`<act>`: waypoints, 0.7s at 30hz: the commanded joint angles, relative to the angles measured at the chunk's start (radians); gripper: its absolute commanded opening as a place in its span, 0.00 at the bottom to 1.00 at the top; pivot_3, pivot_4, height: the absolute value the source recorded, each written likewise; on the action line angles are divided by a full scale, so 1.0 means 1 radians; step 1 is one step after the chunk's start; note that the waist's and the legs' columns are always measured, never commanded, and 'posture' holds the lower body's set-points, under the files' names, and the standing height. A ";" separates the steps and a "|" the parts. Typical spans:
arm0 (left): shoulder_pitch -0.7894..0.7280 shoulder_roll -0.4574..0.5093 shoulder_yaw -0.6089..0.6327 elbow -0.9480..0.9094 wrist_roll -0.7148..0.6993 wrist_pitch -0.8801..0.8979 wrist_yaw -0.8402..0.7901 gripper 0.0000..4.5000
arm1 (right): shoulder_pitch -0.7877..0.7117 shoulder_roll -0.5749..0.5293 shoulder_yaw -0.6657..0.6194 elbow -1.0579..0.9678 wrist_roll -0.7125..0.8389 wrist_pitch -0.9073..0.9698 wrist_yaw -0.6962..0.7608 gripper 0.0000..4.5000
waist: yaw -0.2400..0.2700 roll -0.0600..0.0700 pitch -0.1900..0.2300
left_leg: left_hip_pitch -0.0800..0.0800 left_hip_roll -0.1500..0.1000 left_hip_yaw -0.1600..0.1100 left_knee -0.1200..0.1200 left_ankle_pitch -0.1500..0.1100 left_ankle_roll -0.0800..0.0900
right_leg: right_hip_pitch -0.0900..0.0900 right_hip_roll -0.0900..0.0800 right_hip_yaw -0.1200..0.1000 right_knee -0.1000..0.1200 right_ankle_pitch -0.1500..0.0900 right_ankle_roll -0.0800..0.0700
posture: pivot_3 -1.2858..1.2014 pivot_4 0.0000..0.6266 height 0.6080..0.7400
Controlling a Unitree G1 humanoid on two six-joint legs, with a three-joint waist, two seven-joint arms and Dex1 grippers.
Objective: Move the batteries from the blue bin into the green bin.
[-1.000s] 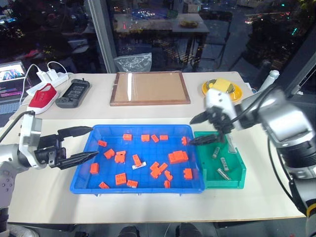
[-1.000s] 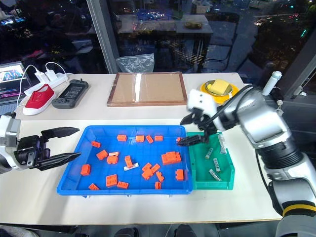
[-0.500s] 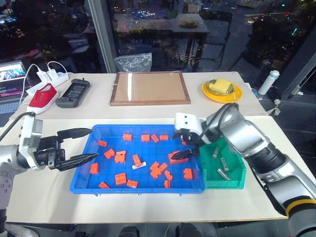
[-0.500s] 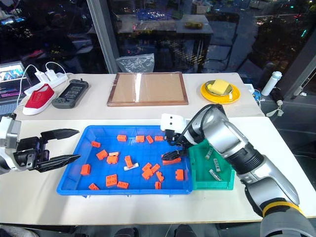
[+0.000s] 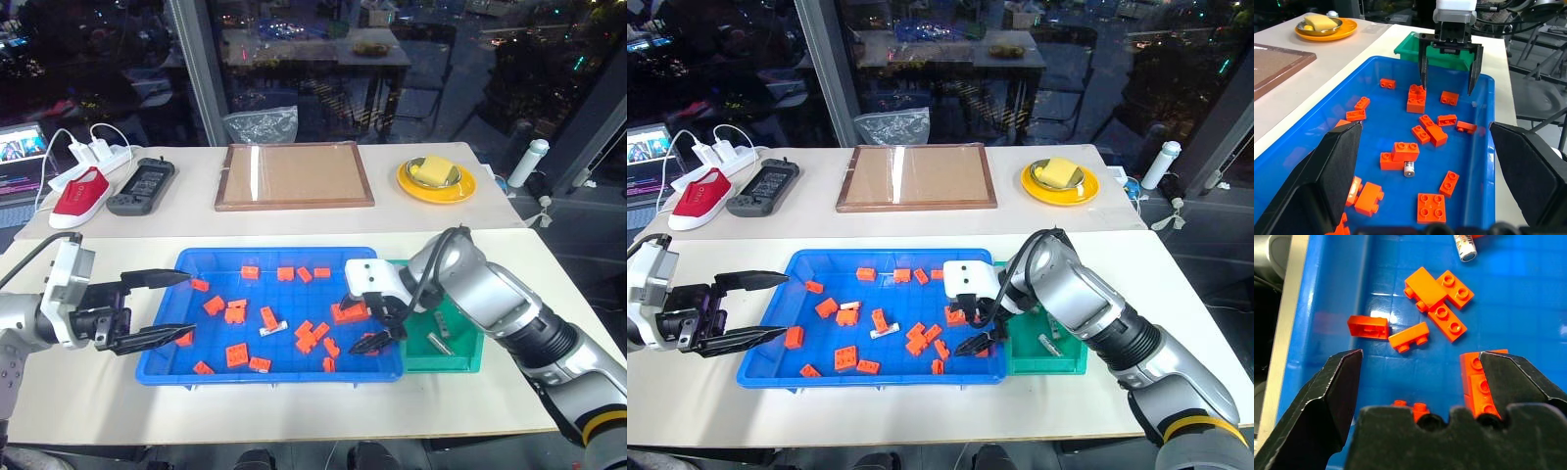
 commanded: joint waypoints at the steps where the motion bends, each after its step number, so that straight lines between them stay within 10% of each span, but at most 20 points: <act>1: -0.006 0.021 0.006 -0.001 0.006 -0.013 -0.014 1.00 | 0.002 0.027 0.001 0.000 -0.006 0.016 -0.026 0.99 | 0.002 0.000 0.000 | 0.000 0.000 0.000 0.000 0.000 0.000 | 0.000 0.000 0.000 0.000 0.000 0.000 | 0.52 0.24 1.00; 21: -0.025 0.015 0.006 -0.015 0.004 -0.007 0.001 1.00 | -0.116 0.419 -0.029 0.242 -0.030 0.049 -0.304 0.99 | 0.003 0.000 0.000 | 0.000 0.000 -0.001 0.000 0.000 0.000 | 0.000 0.001 0.000 0.002 0.000 0.000 | 0.52 0.24 1.00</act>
